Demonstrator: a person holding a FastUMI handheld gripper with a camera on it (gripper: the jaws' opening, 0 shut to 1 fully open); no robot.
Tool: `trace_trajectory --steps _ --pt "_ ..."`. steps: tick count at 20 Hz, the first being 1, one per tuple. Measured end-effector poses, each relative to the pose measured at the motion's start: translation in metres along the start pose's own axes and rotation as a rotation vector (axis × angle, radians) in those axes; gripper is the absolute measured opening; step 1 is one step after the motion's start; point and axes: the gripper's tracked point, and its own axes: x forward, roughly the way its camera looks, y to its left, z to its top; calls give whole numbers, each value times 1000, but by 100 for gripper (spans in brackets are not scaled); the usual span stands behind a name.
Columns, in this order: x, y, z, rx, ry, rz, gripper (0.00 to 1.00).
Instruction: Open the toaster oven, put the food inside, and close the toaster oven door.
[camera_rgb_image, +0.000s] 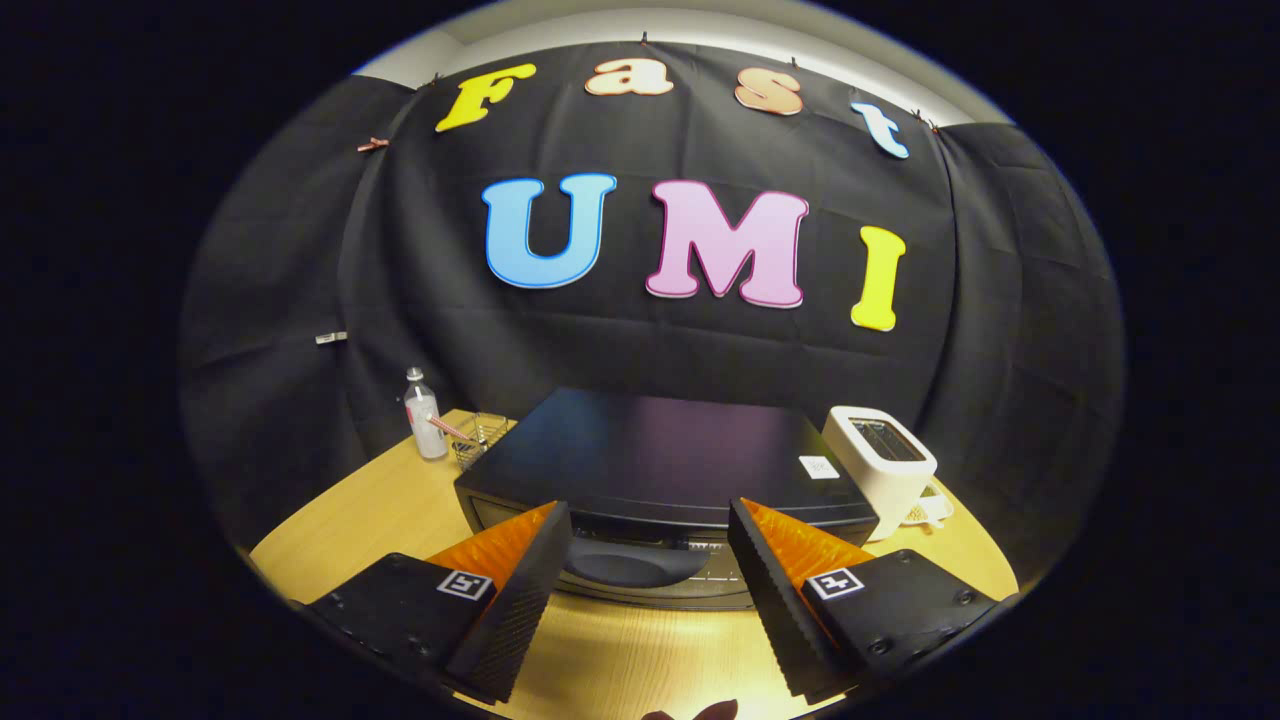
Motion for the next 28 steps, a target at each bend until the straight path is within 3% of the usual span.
trace_trajectory --steps 5,11,28 --pt "27 4 -20 40 74 -20 98" --pt "25 6 -27 92 77 -41 99" --pt "-63 19 -120 102 236 -25 98"
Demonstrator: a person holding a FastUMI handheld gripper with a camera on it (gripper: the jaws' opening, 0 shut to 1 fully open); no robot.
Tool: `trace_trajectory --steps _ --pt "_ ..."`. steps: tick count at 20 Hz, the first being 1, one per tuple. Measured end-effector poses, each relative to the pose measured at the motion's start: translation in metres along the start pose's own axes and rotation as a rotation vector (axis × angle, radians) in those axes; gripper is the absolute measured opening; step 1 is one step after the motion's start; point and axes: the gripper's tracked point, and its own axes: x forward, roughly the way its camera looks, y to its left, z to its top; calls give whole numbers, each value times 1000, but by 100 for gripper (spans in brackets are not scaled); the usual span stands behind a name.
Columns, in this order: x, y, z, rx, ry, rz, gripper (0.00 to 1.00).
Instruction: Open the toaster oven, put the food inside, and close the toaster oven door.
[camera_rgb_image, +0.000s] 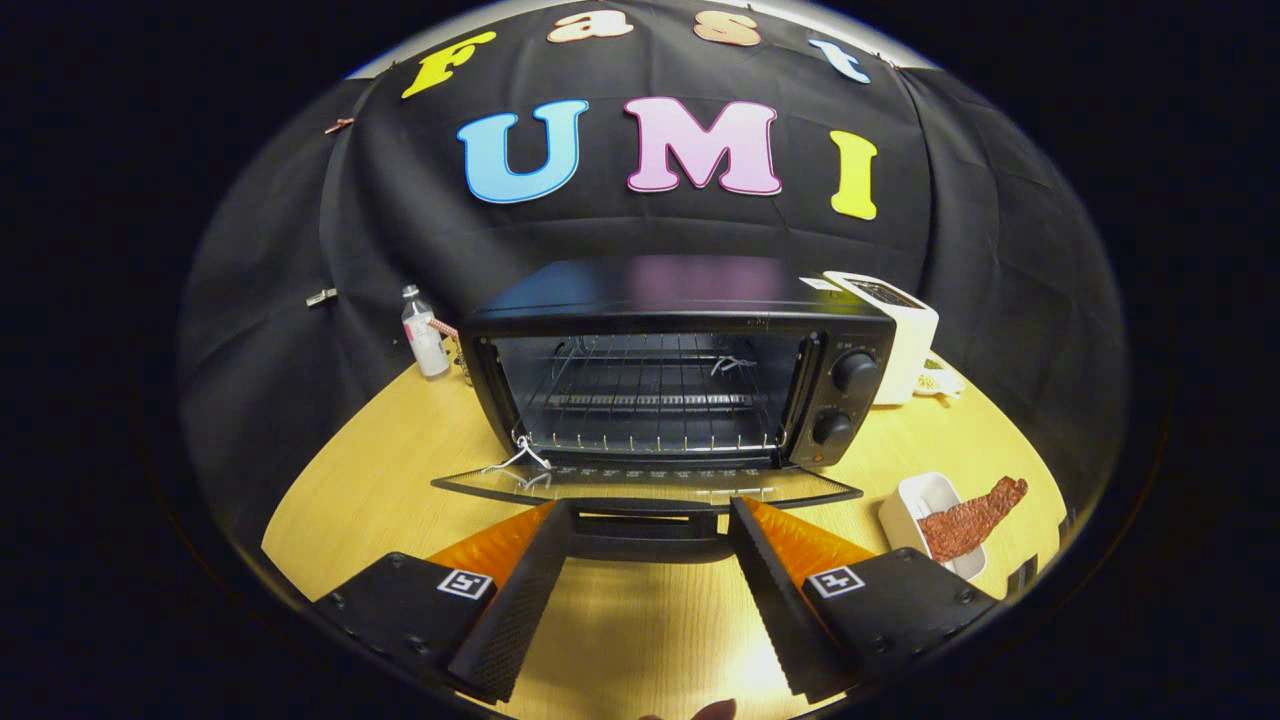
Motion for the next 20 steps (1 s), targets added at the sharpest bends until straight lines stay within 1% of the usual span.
trace_trajectory --steps 7,9,11,13,15,20 --pt "-1 -10 -53 -29 129 3 98" --pt "-6 -16 -61 -43 148 13 98" --pt "-11 -23 -68 -54 165 38 98" --pt "-21 -25 -75 -62 195 85 98" --pt "-37 -33 -66 -62 188 130 98" --pt "-88 -68 -10 -104 109 271 98"
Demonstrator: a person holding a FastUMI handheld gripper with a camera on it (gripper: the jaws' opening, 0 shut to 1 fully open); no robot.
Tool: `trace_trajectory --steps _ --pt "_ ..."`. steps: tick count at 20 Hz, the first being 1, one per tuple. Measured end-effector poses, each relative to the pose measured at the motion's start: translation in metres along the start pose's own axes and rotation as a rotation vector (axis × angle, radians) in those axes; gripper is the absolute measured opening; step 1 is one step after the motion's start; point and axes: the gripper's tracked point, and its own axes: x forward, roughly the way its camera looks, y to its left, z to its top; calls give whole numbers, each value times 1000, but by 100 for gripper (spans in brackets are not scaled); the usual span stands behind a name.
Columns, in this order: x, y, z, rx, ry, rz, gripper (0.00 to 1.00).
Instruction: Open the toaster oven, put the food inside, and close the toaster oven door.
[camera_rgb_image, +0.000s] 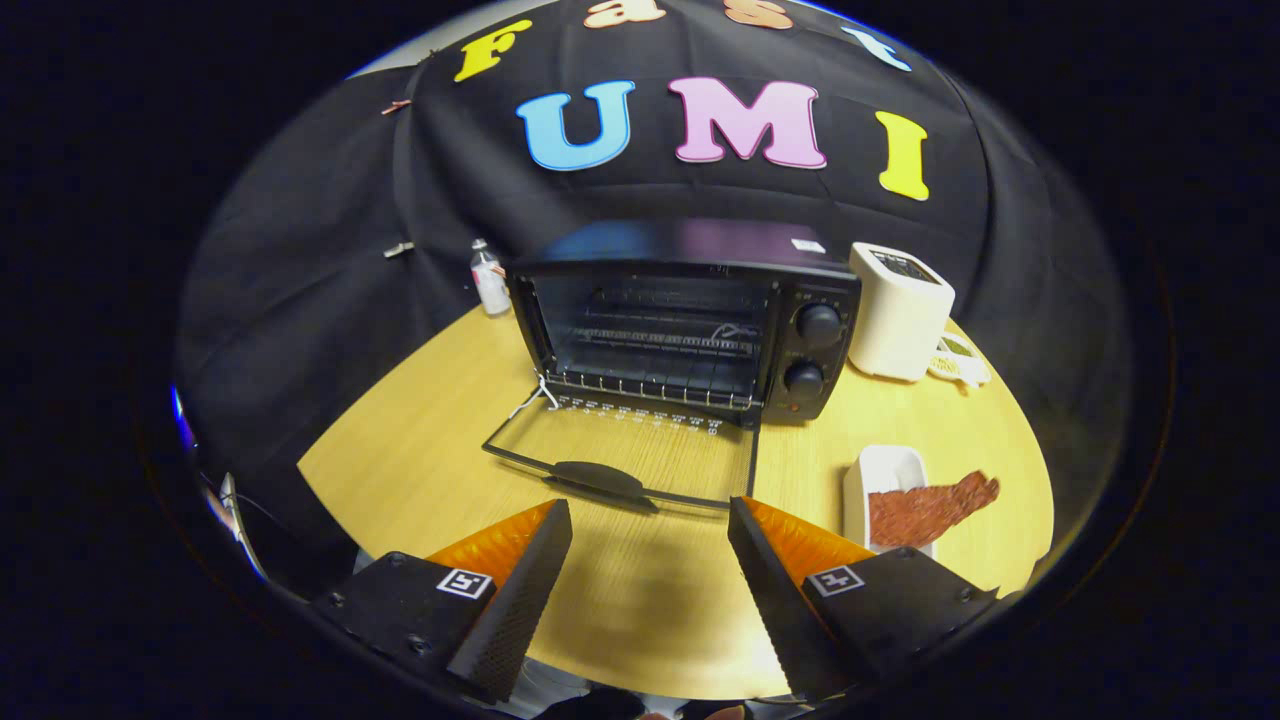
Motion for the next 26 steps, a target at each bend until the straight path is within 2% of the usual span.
trace_trajectory --steps 5,11,15,19,21,23,24,25,26 --pt "-43 -80 26 14 -1 36 98" --pt "-54 -176 9 120 75 8 98" --pt "-33 -231 -12 213 145 -7 97" --pt "0 -257 -33 416 258 37 96" --pt "13 -257 -42 509 297 70 81" --pt "22 -251 -54 549 340 90 74" --pt "26 -252 -62 543 358 78 56" --pt "30 -247 -65 553 360 91 53" --pt "26 -241 -60 582 356 122 40"
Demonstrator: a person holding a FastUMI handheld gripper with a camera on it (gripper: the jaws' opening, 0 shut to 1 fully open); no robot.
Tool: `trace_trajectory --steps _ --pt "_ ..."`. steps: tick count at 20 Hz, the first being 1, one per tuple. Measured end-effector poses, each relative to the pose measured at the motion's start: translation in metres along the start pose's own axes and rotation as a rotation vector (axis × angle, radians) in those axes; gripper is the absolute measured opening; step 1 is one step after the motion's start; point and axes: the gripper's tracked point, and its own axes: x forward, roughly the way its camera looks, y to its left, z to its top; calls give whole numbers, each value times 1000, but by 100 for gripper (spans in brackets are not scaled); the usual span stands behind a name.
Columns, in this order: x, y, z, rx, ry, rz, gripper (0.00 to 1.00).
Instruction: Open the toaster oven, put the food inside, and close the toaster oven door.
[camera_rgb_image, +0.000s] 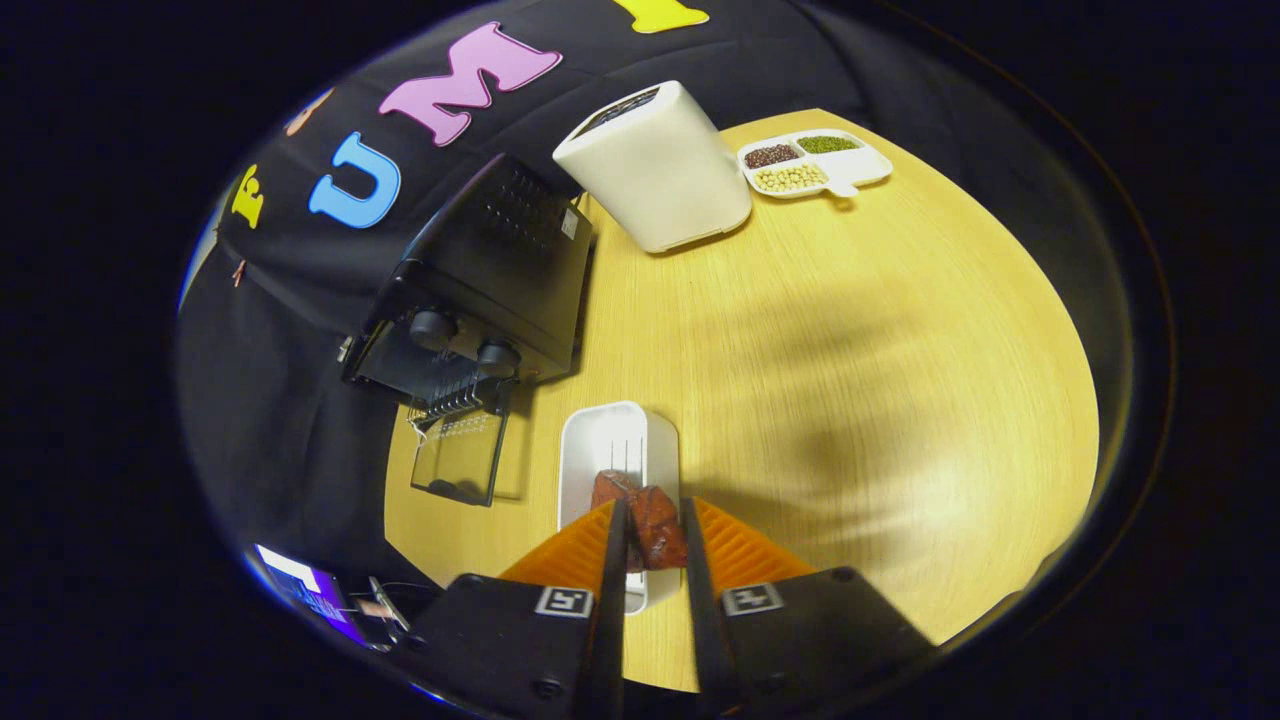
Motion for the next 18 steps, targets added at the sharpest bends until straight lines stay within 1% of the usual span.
trace_trajectory --steps 1,2,4,5,8,11,14,18 --pt "-5 7 3 11 -6 30 27" --pt "-10 5 5 -19 -23 6 16" --pt "-27 8 13 -95 -86 -22 14" --pt "-37 18 19 -106 -129 -17 13" --pt "-57 67 31 -80 -251 56 13" --pt "-59 129 29 -45 -335 138 12" --pt "-39 187 23 -24 -388 199 12" --pt "21 248 11 16 -391 250 12"
